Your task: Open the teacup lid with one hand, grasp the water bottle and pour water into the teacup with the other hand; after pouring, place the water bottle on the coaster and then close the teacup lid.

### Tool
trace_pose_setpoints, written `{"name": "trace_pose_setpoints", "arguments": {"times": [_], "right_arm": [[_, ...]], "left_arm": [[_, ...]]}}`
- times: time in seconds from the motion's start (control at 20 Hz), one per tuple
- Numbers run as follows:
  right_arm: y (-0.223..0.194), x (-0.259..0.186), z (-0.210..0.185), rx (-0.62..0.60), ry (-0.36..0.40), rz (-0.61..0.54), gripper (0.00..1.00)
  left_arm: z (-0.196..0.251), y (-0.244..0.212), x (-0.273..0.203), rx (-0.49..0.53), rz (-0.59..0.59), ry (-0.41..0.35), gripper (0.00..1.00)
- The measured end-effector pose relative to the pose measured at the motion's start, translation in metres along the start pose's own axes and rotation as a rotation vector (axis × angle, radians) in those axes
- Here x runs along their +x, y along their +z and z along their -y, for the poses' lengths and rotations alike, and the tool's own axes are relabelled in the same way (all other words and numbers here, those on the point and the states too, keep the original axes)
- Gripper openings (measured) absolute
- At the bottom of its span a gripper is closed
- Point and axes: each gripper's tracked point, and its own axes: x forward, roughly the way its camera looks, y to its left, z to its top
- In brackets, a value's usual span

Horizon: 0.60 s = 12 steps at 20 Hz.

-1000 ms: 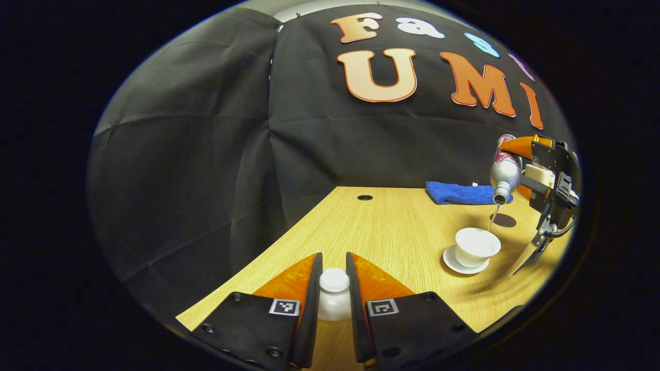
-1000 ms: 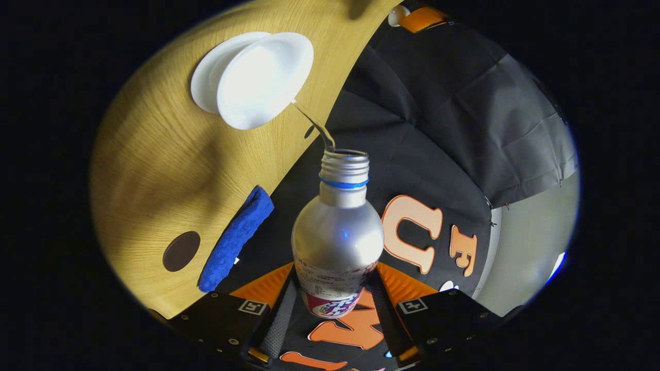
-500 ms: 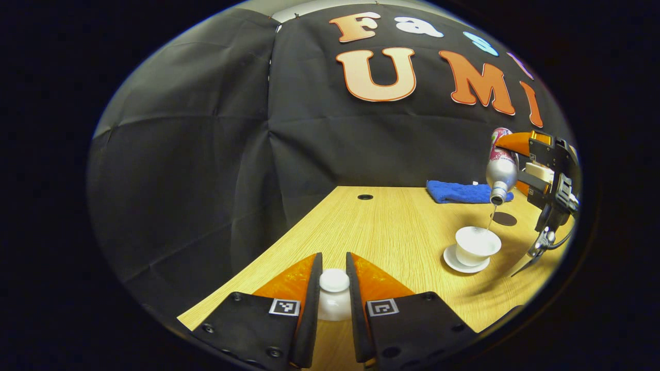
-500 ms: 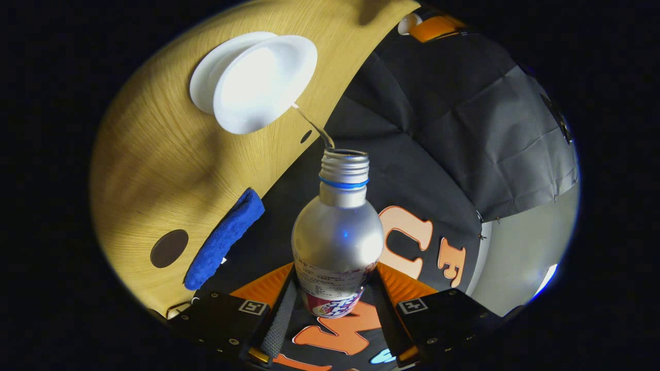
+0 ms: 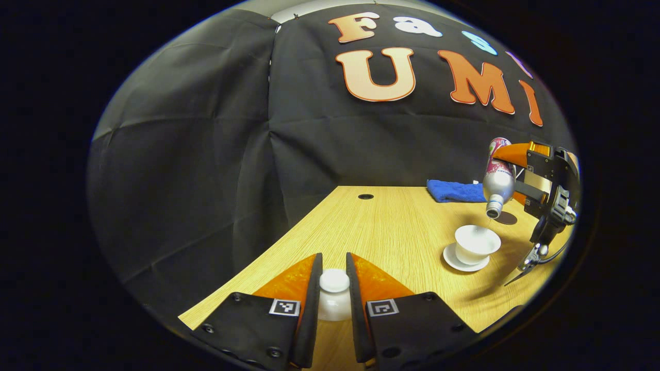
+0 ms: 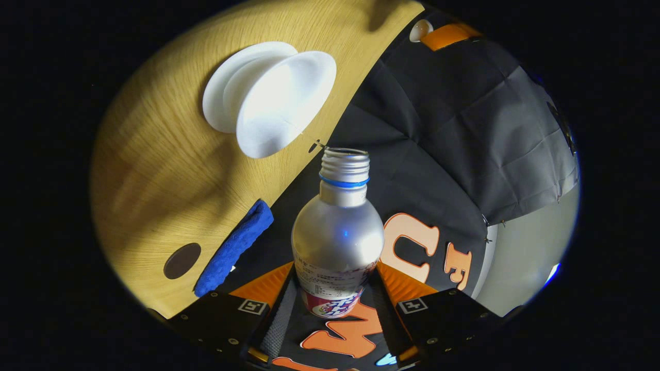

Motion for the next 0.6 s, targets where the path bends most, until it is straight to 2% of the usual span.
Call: {"name": "trace_pose_setpoints", "arguments": {"times": [0.05,0.2,0.45,0.6], "right_arm": [[0.001,-0.001,-0.004,0.018,0.007,0.0,0.77],[0.004,-0.005,-0.021,0.135,0.054,-0.007,0.77],[0.008,-0.015,-0.052,0.483,0.184,-0.033,0.78],[-0.01,-0.024,-0.044,0.667,0.192,-0.069,0.78]], "left_arm": [[0.002,0.0,0.0,-0.01,0.004,-0.008,0.33],[0.008,0.001,0.0,-0.025,0.009,-0.017,0.34],[0.025,0.014,0.001,-0.026,0.028,-0.046,0.33],[0.04,0.026,0.003,-0.02,0.048,-0.069,0.33]]}}
